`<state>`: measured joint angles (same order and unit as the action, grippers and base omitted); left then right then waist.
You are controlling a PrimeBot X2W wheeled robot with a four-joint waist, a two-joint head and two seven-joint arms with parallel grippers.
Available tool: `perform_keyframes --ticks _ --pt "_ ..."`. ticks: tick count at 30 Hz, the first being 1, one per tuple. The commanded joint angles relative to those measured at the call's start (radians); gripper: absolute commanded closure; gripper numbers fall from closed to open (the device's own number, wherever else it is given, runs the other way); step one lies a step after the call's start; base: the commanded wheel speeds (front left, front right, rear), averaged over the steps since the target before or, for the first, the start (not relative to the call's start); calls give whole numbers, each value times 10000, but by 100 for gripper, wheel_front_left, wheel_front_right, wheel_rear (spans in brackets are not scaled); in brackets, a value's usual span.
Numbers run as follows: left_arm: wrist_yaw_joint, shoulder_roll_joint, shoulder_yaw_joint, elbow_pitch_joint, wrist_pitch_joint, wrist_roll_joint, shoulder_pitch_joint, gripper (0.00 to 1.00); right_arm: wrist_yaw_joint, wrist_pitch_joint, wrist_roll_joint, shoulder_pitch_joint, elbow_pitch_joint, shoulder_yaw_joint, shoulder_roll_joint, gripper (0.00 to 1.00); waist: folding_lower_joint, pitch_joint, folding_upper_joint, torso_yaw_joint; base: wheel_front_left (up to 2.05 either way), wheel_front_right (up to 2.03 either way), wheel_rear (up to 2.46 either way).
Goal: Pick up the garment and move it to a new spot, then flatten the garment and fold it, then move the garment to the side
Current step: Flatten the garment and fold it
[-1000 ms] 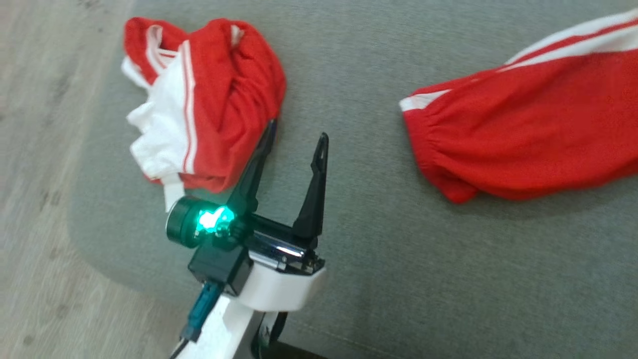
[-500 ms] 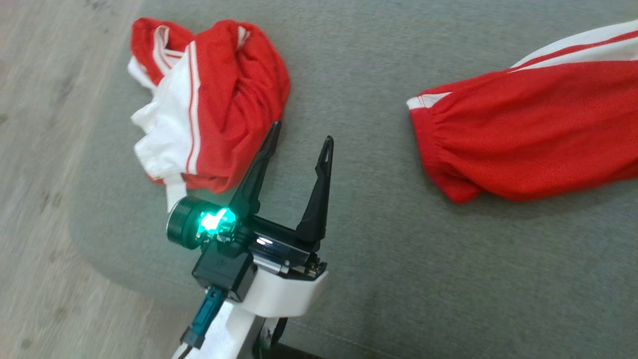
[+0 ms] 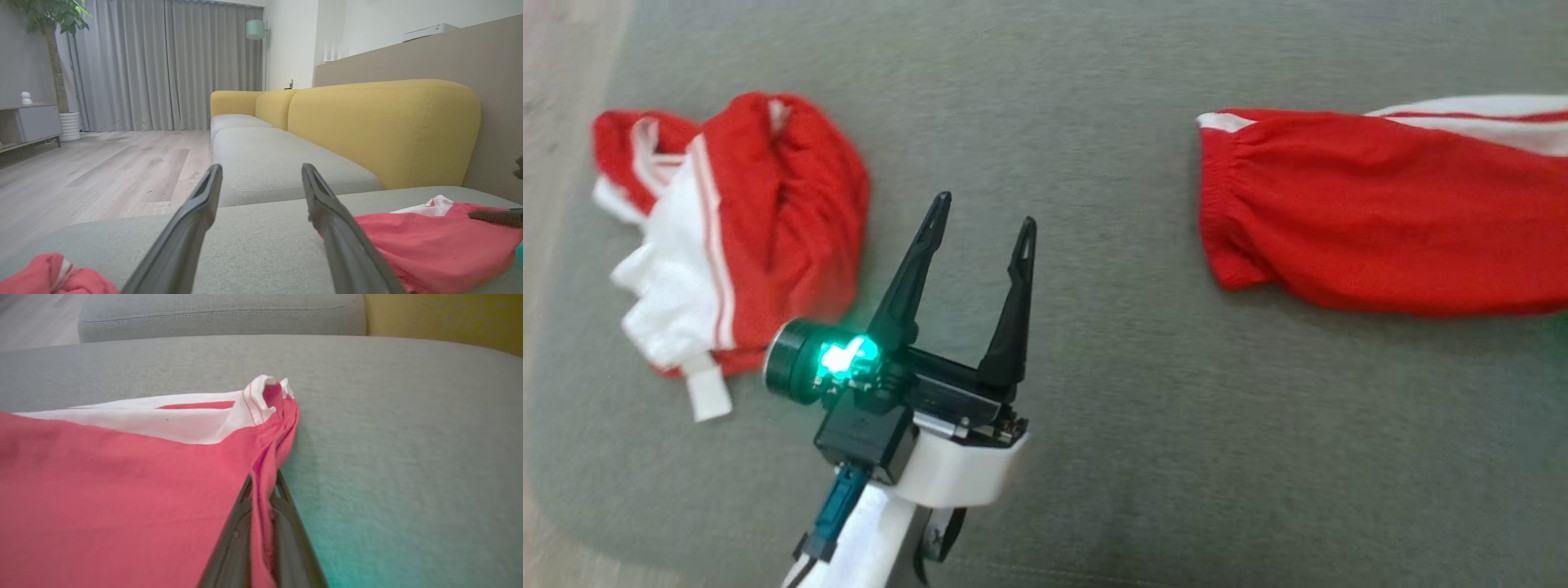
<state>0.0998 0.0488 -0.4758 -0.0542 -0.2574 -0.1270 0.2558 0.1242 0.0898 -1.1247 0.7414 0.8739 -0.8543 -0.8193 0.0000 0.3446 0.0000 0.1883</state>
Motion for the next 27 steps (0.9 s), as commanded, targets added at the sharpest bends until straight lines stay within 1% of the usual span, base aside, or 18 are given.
perform_keyframes --ticks 1,5,8,11,16,21,24,25,27 --pt "-51 15 468 -266 -43 93 -122 0 65 294 -80 -302 -18 51 -440 100 0 -186 0 -447 0 0 0" --pt "-186 15 524 -146 -43 166 -159 0 65 844 236 -273 125 48 -534 100 0 -193 0 -747 0 0 0" --pt "-275 15 507 -45 -43 220 -135 0 65 1154 480 45 114 128 -451 100 0 -202 0 -814 0 0 0" --pt "-330 15 506 56 -43 226 -151 0 65 1381 765 363 -216 181 -360 100 0 -313 0 -797 0 0 0" --pt "-369 15 546 153 -43 196 -318 0 65 1561 1294 529 -1421 148 -173 100 0 -589 0 -702 0 0 0" --pt "-347 15 540 175 -43 130 -469 0 65 1575 1735 316 -2889 202 168 100 0 -776 0 -617 0 0 0" --pt "-313 15 517 178 -43 76 -549 0 65 1528 1982 91 -3714 354 569 100 0 -851 0 -589 0 0 0" --pt "-298 15 499 184 -43 45 -580 0 65 1324 2216 -132 -4214 393 944 100 0 -871 0 -567 0 0 0" --pt "-293 15 477 185 -43 16 -586 0 65 1001 2461 -406 -4638 365 1335 100 0 -867 0 -528 0 0 0"
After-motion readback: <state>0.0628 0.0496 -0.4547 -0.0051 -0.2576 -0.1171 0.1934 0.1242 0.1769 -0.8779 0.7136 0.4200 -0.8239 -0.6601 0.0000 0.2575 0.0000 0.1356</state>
